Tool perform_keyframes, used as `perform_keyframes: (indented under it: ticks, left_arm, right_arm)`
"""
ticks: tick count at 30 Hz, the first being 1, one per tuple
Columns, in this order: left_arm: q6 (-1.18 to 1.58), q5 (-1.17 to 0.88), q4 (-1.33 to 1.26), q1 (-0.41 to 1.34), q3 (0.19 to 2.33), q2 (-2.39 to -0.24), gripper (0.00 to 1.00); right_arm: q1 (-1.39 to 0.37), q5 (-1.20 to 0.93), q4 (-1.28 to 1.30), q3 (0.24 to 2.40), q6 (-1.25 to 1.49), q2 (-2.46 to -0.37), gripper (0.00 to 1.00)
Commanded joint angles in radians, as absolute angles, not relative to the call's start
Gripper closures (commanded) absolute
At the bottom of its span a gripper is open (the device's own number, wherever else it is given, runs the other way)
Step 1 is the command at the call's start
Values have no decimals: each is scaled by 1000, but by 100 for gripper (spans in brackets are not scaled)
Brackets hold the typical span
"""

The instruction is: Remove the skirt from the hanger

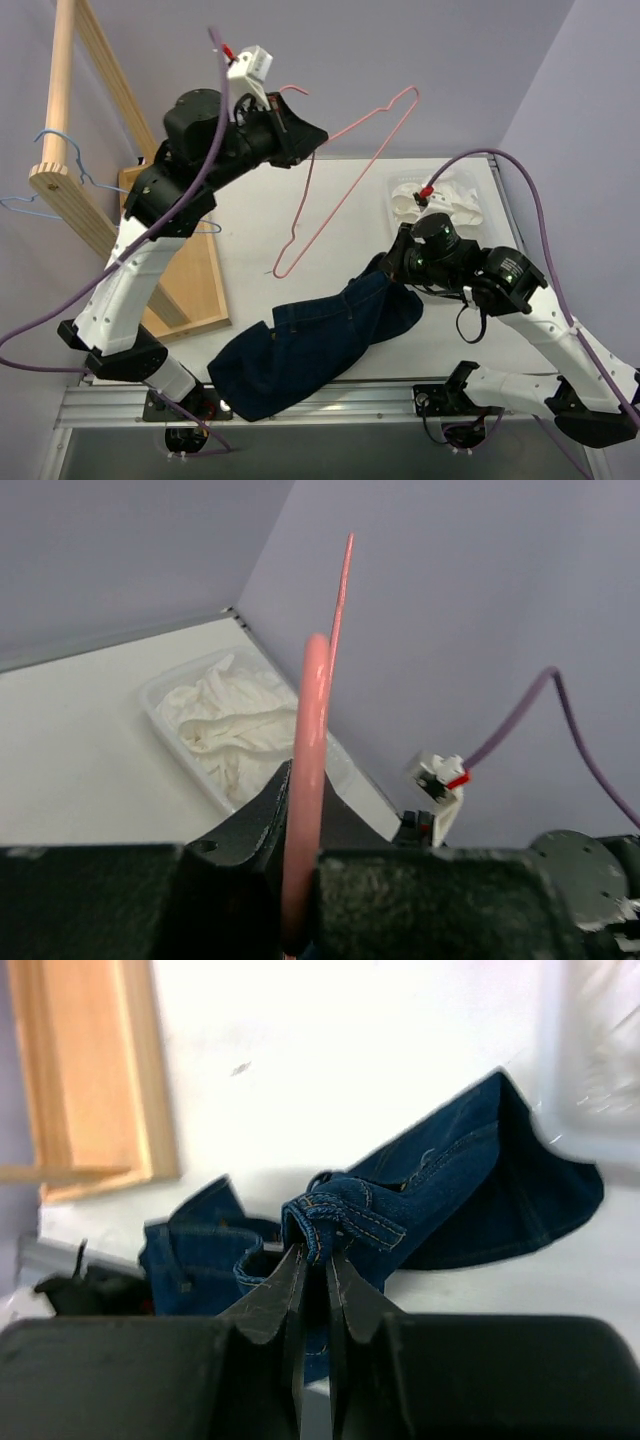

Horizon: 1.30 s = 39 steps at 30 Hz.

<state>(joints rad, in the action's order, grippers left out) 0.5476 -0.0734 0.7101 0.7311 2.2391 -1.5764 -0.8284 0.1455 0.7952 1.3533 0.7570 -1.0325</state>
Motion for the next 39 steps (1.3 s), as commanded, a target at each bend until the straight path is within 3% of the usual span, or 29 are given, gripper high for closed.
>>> perform_keyframes:
  ticks: [1,11,18,24,39]
  left_arm:
    - [565,-115,797,729,2390,-1507,98]
    - [500,55,980,729,2045,-1263,98]
    - [496,55,1005,729,1925,-1220,98]
    - [448,26,1034,730,1924,-1247,98]
    - [474,-52,922,729,1743,-1210,98]
  right_arm:
    - [-816,411,836,1521,707,-1127,100]
    - [-525,478,645,1908,442,-1293,100]
    - [-488,561,436,2054,283,-1351,100]
    - [-483,601,148,2045,151,-1331,100]
    - [-466,673,-218,2337,-337,-1532,100]
